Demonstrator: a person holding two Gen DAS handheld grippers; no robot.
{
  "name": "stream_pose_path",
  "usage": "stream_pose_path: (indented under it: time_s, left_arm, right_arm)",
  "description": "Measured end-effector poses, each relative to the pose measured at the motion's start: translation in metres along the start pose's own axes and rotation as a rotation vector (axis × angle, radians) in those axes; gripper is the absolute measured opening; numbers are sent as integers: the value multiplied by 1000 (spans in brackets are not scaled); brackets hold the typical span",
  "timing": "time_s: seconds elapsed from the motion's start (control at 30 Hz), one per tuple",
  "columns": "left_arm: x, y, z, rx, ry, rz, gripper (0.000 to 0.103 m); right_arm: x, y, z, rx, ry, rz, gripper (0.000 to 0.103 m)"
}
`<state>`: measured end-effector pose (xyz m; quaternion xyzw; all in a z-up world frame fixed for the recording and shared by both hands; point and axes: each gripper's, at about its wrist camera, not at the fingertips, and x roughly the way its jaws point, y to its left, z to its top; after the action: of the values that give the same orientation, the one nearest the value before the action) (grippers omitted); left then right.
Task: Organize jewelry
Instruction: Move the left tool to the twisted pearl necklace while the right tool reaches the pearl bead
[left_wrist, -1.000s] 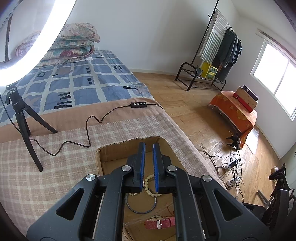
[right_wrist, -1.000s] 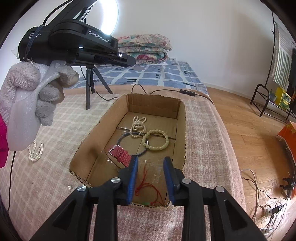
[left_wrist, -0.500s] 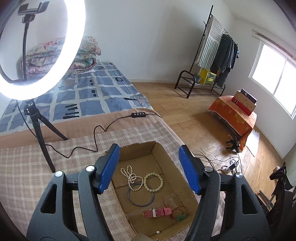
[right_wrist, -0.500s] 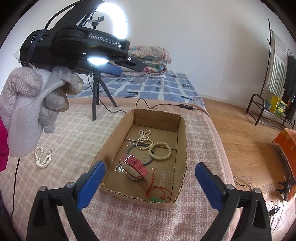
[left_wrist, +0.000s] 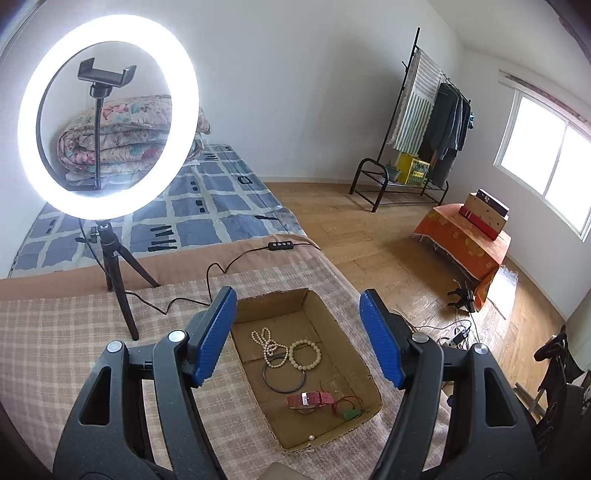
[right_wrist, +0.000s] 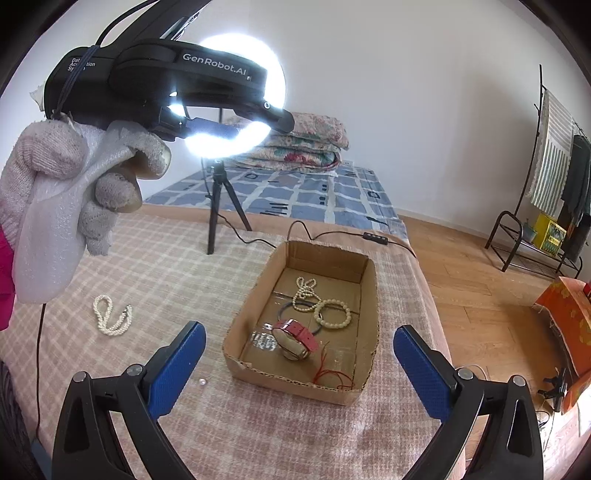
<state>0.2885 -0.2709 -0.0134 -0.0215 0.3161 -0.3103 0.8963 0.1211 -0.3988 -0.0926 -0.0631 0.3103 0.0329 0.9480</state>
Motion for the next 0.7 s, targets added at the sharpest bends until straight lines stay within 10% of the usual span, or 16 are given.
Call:
stream_pose_path:
  time_s: [0.7]
  left_arm:
    - [-117, 56, -34, 3, -74, 89, 71]
  right_arm:
    - [-49, 66, -9, -76, -8, 49, 103]
